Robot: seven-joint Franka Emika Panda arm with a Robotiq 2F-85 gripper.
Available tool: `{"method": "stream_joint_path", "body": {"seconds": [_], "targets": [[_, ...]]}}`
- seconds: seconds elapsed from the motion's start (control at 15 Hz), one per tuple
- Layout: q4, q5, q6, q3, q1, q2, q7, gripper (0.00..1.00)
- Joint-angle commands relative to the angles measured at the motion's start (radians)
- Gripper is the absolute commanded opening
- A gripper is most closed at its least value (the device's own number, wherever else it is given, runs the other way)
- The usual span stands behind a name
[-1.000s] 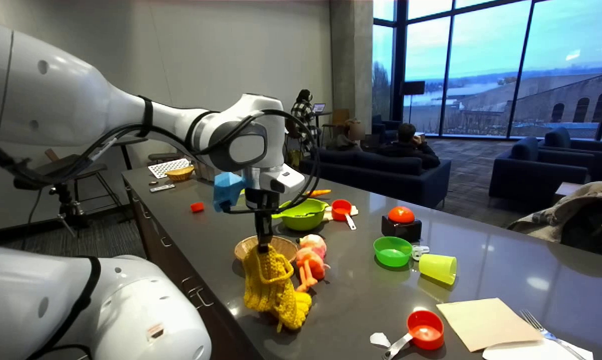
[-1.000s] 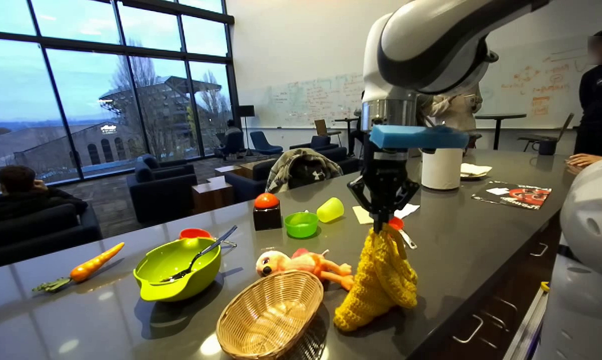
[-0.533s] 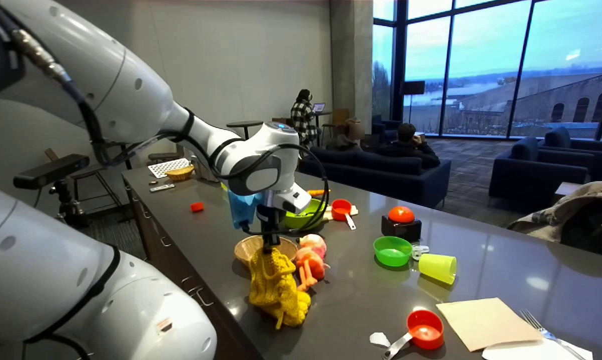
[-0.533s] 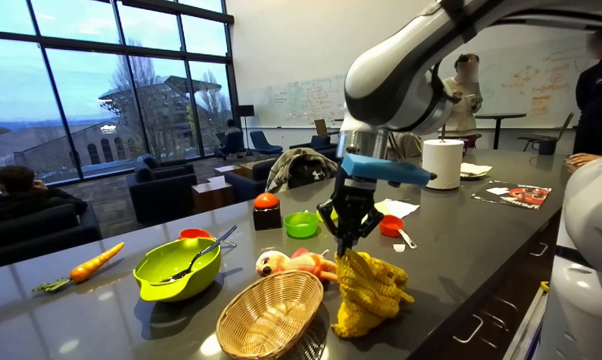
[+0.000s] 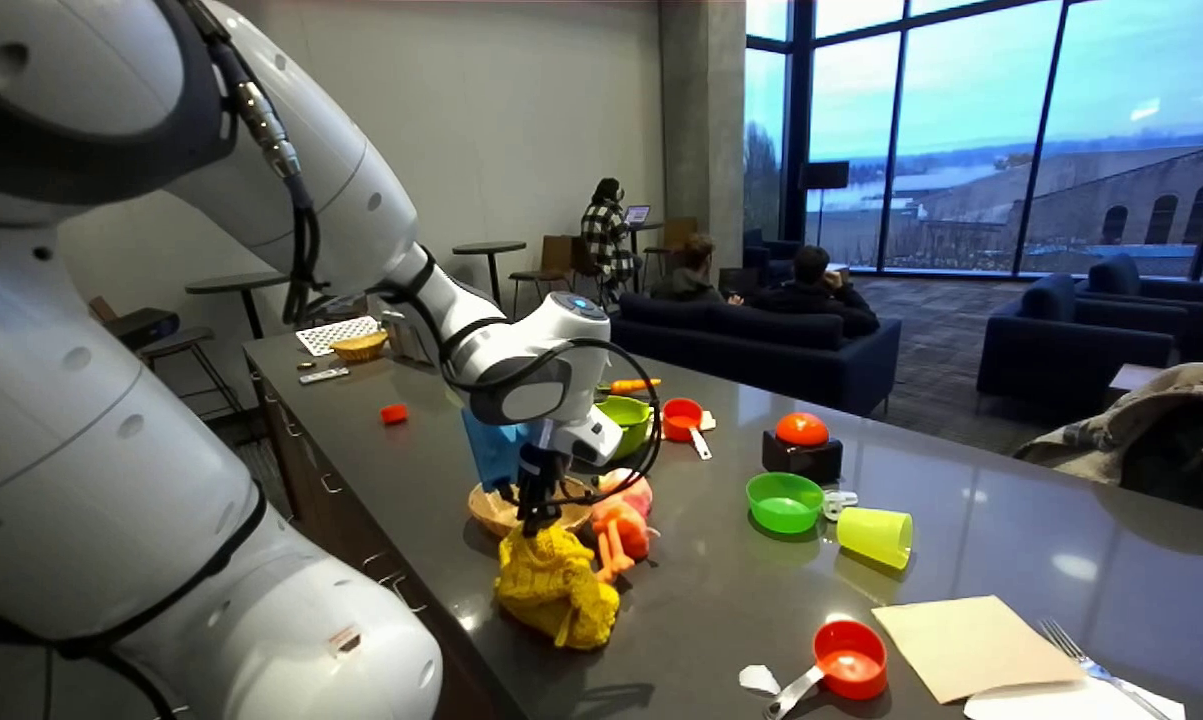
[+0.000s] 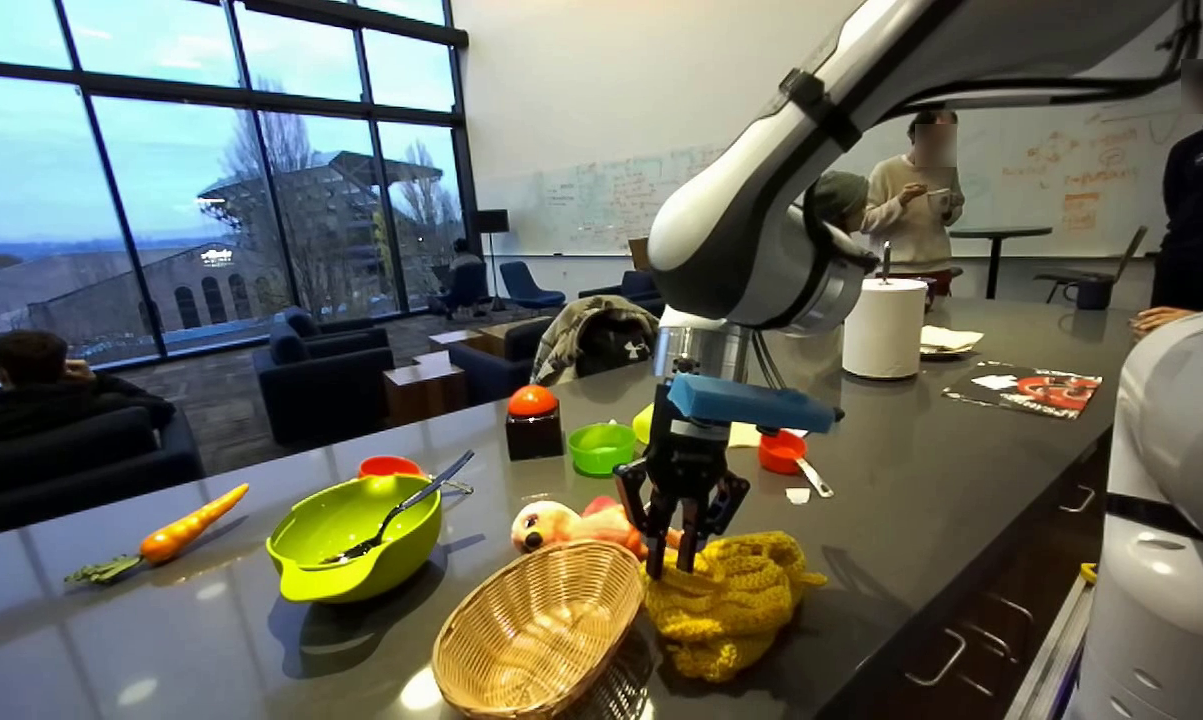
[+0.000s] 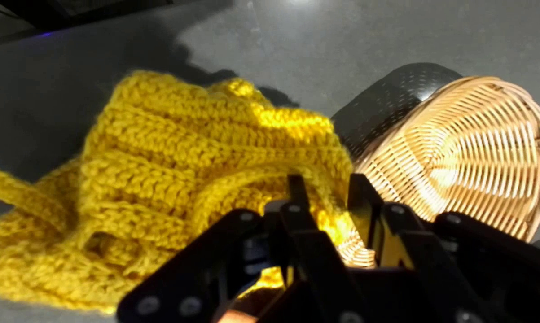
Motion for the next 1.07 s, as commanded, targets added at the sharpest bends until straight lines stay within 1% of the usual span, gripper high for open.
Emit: {"method": "stream_joint_path", "body": {"seconds": [0.0, 0.07, 0.13, 0.2, 0.33, 0.47, 0.53, 0.67, 0.8, 1.0], "targets": [[0.024, -0.013, -0.008, 0.004, 0.010, 0.015, 0.007, 0.57], [0.050, -0.033, -0.016, 0.017, 0.010, 0.035, 0.025, 0.58], [0.076, -0.060, -0.029, 0.032, 0.011, 0.050, 0.044, 0.63], [0.106, -0.097, -0.039, 0.051, 0.007, 0.071, 0.074, 0.68], [0.159, -0.187, -0.082, 0.080, 0.005, 0.097, 0.139, 0.81], [0.223, -0.333, -0.157, 0.124, -0.020, 0.121, 0.273, 0.95], [0.245, -0.396, -0.204, 0.138, -0.027, 0.118, 0.337, 0.99], [0.286, -0.471, -0.277, 0.151, -0.025, 0.124, 0.417, 1.00], [0.298, -0.498, -0.295, 0.148, -0.017, 0.122, 0.454, 1.00], [0.275, -0.479, -0.216, 0.134, -0.018, 0.138, 0.471, 1.00]]}}
